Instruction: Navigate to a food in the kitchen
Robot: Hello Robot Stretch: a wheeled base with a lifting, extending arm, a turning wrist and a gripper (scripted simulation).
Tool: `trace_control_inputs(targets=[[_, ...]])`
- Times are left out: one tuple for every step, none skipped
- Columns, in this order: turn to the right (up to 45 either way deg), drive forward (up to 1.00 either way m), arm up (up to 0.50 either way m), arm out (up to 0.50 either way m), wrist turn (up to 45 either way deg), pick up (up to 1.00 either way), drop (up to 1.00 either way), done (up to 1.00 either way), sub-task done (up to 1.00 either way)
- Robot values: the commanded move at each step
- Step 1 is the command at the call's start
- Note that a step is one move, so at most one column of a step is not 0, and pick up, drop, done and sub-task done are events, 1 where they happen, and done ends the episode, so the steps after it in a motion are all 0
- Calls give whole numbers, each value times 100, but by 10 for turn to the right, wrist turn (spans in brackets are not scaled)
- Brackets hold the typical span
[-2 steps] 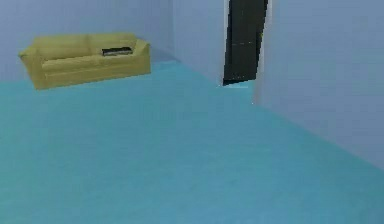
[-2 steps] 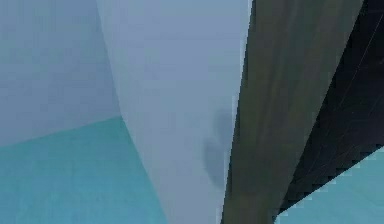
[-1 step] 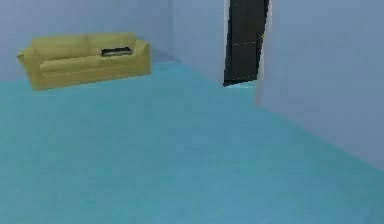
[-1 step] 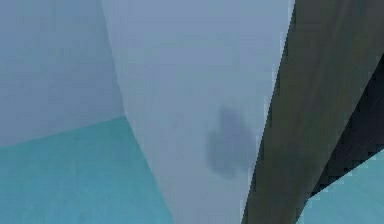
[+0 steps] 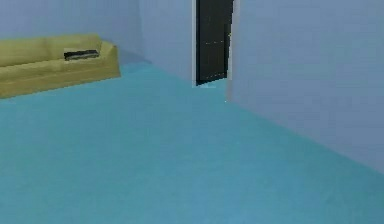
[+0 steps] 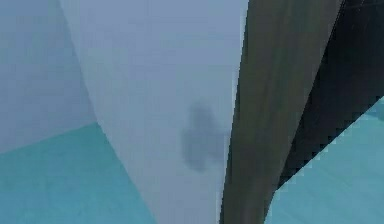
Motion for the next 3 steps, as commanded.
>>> trace_control_inputs(targets=[[30, 0, 0, 0, 0, 0, 0, 0, 0], [0, 100, 0, 0, 0, 0, 0, 0, 0], [0, 100, 0, 0, 0, 0, 0, 0, 0]])
